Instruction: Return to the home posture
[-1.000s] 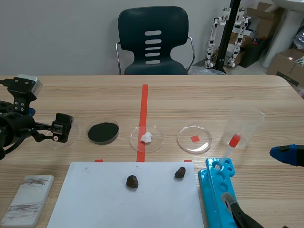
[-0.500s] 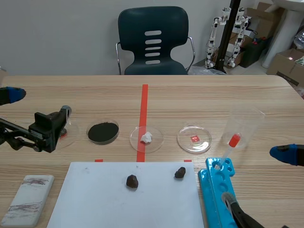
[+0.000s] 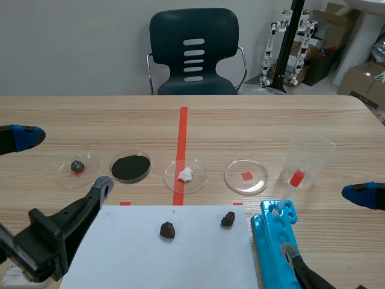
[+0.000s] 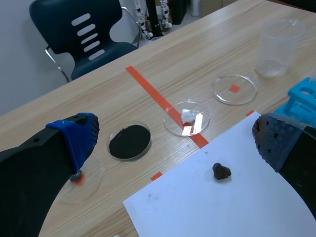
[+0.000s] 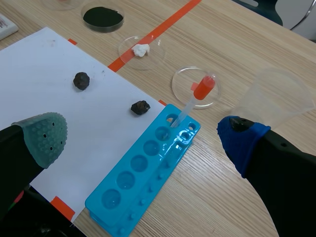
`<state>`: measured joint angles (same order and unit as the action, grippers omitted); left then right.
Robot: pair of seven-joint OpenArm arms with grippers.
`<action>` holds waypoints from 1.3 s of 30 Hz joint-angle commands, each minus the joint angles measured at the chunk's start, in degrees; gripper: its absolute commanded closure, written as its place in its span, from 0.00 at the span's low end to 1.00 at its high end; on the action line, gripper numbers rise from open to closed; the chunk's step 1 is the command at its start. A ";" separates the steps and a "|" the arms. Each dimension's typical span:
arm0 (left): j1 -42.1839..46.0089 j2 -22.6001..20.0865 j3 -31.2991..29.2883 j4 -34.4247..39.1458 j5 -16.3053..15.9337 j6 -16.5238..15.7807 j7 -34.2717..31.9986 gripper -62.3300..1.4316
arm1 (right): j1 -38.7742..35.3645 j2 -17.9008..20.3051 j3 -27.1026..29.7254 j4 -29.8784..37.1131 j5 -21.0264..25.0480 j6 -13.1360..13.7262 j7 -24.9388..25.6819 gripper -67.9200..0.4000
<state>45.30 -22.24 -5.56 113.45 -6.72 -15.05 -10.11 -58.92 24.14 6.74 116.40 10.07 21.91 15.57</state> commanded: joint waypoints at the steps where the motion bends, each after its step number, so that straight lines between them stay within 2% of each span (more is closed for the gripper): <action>1: 1.49 0.31 -0.13 1.40 0.48 0.31 -1.25 0.00 | 0.02 0.02 0.37 0.26 0.63 0.07 0.66 0.05; 8: 7.04 0.31 -0.13 4.07 6.19 0.31 -4.07 0.00 | 0.02 0.02 0.37 0.26 0.63 0.07 0.66 0.05; 12: 7.41 0.31 -0.13 4.04 7.45 0.28 -3.37 0.00 | 0.02 0.02 0.37 0.26 0.63 0.07 0.66 0.05; 39: 7.39 0.31 -0.13 4.04 7.85 0.28 -3.37 0.00 | 0.02 0.02 0.37 0.26 0.63 0.07 0.66 0.05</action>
<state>52.69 -22.24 -5.56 116.84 1.52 -15.05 -12.49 -58.92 24.14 6.74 116.40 10.04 21.91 15.55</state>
